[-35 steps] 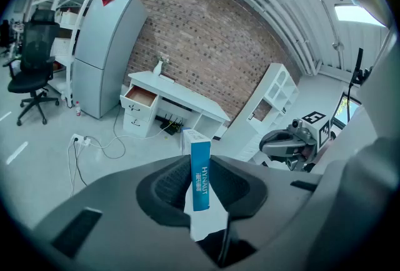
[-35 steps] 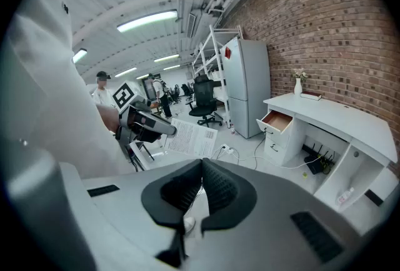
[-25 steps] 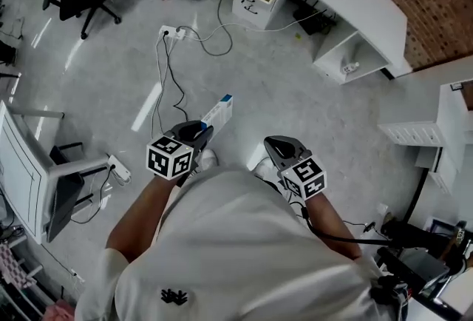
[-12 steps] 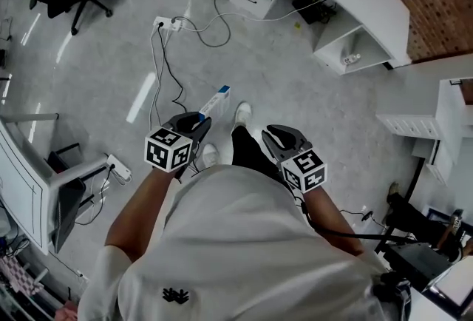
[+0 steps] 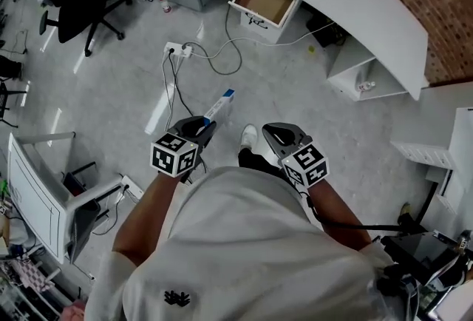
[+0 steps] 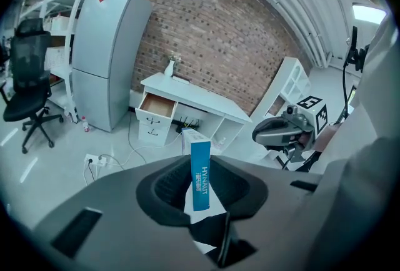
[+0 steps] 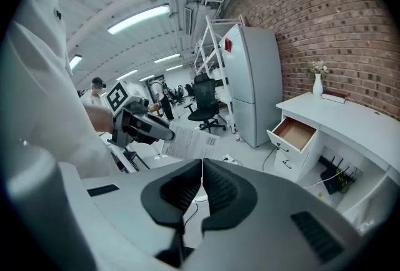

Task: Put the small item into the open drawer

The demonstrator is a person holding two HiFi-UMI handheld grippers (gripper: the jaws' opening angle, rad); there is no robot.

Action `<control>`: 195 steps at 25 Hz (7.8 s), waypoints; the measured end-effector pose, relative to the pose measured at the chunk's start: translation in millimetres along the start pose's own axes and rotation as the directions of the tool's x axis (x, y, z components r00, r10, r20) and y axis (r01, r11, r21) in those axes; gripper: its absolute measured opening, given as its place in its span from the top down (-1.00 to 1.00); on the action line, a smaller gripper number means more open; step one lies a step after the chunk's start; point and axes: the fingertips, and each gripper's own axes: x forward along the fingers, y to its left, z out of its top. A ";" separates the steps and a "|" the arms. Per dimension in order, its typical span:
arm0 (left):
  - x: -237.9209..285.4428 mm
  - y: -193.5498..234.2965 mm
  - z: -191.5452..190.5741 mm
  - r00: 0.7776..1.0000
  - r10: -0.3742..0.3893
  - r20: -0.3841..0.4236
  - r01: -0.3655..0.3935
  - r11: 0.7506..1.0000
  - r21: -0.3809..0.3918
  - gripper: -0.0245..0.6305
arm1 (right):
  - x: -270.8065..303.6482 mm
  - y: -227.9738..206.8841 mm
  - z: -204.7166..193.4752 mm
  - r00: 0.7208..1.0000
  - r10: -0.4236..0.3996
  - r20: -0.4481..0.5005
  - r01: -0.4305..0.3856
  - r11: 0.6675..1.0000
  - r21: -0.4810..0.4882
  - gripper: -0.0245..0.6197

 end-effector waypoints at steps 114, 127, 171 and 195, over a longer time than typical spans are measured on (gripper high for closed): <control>582.1 446.6 361.1 0.937 0.151 -0.315 -0.109 0.983 0.147 0.45 | 234.5 -530.1 148.6 0.975 -0.158 -0.157 0.203 0.920 0.334 0.82; 398.1 391.8 354.7 0.982 -0.047 -0.180 0.071 0.989 0.126 0.57 | 241.0 -426.2 200.1 0.971 -0.227 -0.075 0.239 0.931 0.276 0.82; 151.4 296.4 313.3 0.947 -0.299 -0.117 0.317 0.929 0.189 0.85 | 233.0 -252.2 235.2 0.956 -0.294 -0.019 0.292 0.937 0.191 0.83; 162.7 289.4 300.3 0.942 -0.299 -0.152 0.325 0.927 0.187 0.85 | 228.3 -248.7 220.7 0.958 -0.284 -0.032 0.284 0.938 0.199 0.83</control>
